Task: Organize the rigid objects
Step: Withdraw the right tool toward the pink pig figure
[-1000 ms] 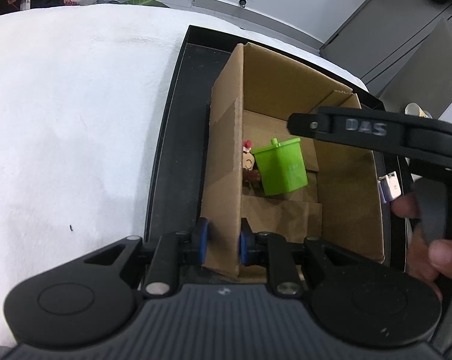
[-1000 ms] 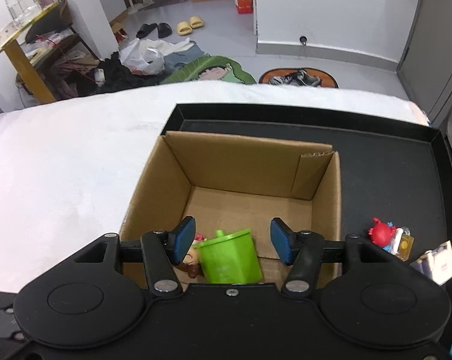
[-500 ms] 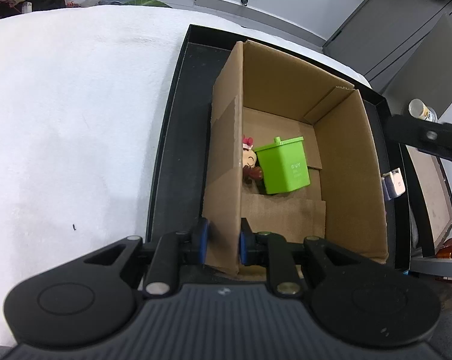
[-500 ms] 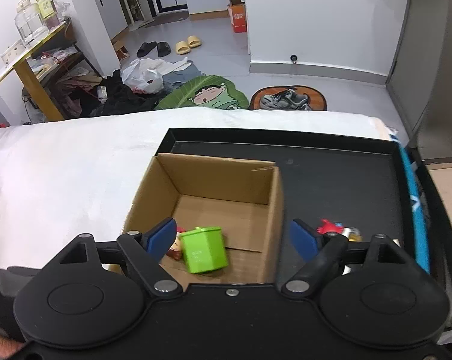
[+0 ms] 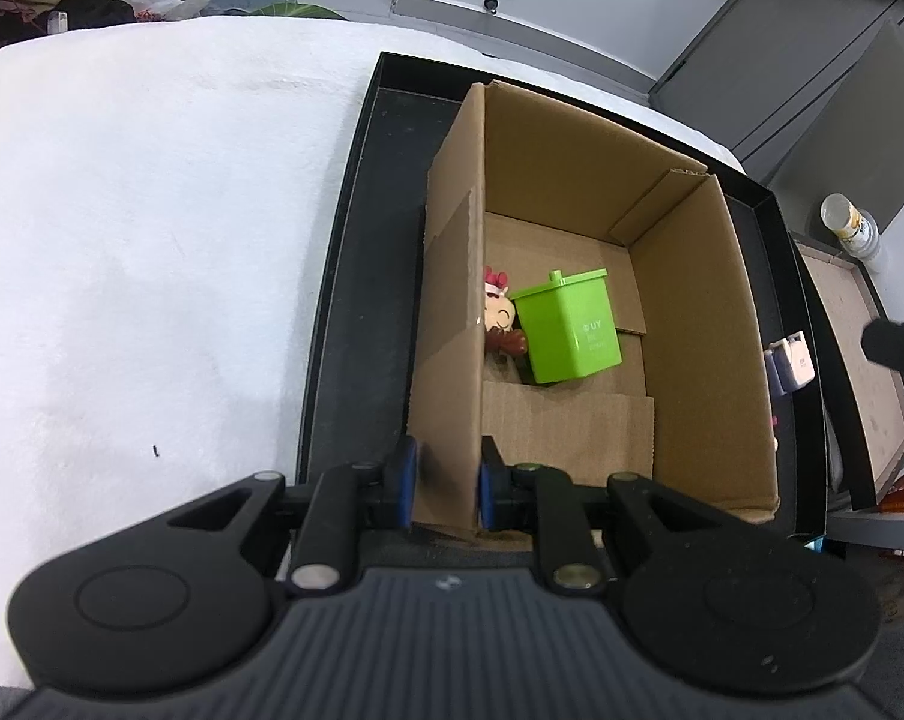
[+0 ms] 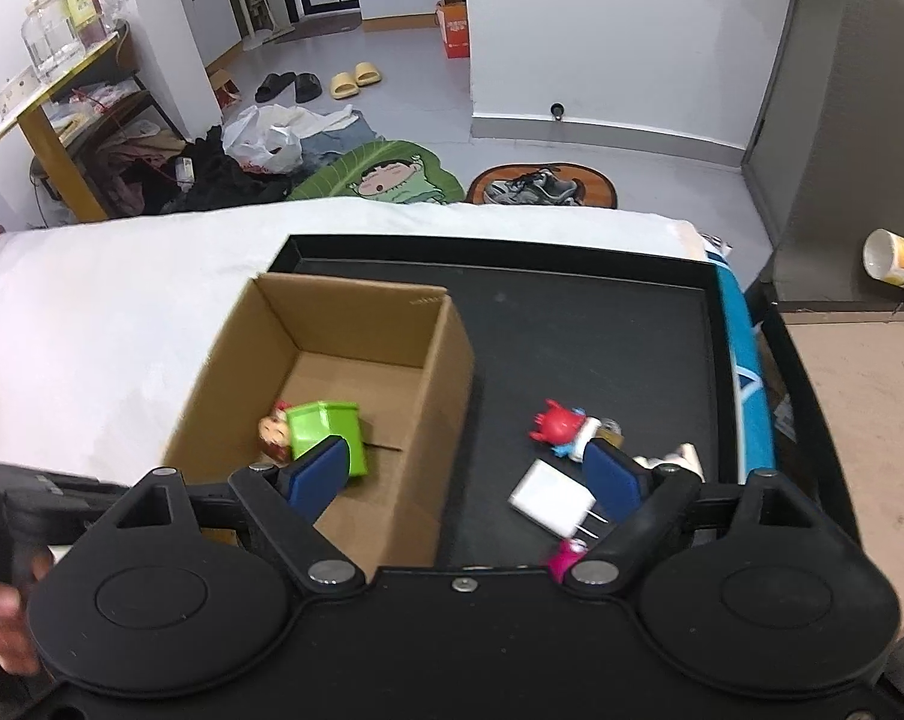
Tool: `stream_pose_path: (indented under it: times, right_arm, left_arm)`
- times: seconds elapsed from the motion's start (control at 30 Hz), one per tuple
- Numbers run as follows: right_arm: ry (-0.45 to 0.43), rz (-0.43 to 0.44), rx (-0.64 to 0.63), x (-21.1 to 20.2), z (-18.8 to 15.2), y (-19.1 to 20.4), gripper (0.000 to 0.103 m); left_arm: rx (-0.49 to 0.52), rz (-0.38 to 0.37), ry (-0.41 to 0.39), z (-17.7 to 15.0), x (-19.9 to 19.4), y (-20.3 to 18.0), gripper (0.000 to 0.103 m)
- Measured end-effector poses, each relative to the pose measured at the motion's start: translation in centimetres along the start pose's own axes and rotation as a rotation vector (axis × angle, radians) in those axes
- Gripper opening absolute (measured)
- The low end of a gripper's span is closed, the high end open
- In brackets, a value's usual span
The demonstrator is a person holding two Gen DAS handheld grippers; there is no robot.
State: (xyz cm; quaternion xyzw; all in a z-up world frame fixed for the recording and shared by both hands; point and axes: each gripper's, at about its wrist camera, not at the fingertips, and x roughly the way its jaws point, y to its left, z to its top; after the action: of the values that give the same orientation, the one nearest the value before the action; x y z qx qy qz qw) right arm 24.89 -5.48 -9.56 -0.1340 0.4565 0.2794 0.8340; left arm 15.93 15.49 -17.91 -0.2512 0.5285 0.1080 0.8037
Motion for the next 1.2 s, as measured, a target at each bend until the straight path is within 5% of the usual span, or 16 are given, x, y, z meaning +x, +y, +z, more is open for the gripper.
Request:
stream_pose_path:
  times: [0.43,1.2]
  right_arm:
    - [0.060,-0.031,0.058,0.3,-3.0,-3.7,0.084]
    - [0.181,-0.124,0.073,6.1,-6.5,-3.2,0.078]
  left_arm:
    - [0.002,0.006,-0.001,-0.2,-0.1,-0.1,0.019]
    - [0.014,0.010,0.003,-0.3,0.3,0.0,0.019]
